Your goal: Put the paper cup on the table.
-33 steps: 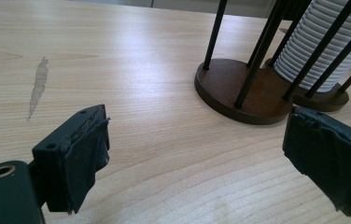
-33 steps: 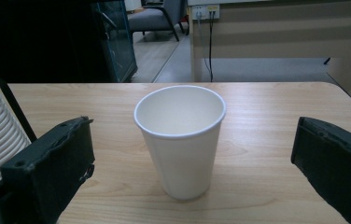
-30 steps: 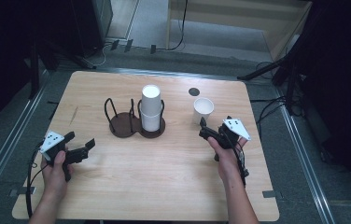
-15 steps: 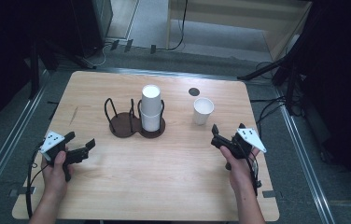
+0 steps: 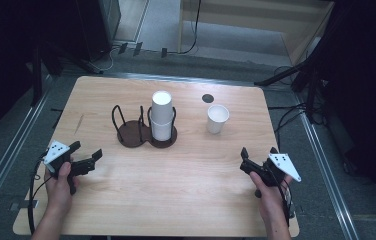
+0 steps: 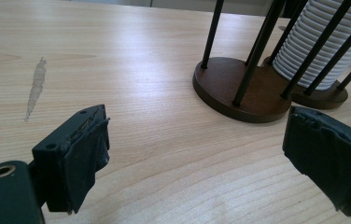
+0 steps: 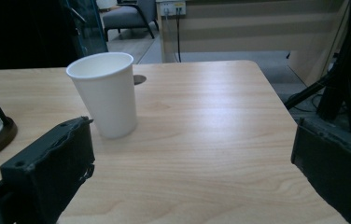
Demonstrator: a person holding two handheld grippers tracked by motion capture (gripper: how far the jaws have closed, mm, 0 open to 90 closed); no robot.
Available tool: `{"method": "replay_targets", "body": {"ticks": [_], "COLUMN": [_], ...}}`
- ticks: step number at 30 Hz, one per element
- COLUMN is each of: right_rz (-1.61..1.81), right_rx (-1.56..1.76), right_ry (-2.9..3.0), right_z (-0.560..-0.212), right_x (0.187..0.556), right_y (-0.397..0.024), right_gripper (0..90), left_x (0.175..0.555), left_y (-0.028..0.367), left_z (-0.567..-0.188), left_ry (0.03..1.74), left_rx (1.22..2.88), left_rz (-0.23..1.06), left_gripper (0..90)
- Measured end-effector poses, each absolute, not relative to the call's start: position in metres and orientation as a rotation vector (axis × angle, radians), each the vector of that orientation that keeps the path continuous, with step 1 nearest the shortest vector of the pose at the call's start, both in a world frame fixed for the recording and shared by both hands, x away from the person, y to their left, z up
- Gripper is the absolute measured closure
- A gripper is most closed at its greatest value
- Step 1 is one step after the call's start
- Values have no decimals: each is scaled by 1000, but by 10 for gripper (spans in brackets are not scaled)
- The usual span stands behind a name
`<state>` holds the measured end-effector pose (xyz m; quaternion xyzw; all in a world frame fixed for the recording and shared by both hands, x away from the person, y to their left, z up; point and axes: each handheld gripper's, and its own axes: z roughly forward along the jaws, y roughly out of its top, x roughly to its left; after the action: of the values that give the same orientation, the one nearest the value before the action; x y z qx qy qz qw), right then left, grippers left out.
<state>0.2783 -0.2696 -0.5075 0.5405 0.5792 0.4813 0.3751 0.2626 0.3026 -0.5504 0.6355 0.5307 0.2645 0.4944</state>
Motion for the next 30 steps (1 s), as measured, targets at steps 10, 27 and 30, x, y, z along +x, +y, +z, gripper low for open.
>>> {"method": "replay_targets", "body": {"ticks": [10, 27, 30], "right_rz": [1172, 1016, 985], "right_rx": [1411, 1461, 1475], "right_ry": [1494, 1548, 1558], "right_z": [-523, -541, -542], "right_x": [265, 242, 241], "right_y": [-284, -303, -305], "right_gripper": [0, 0, 0], "left_x": [262, 262, 262], "left_y": [302, 302, 302], "left_z": [-550, -550, -550], "left_ry": [1287, 1285, 1286], "left_rx": [1539, 1547, 1547], "left_rz": [643, 647, 647], "left_gripper": [78, 78, 78]}}
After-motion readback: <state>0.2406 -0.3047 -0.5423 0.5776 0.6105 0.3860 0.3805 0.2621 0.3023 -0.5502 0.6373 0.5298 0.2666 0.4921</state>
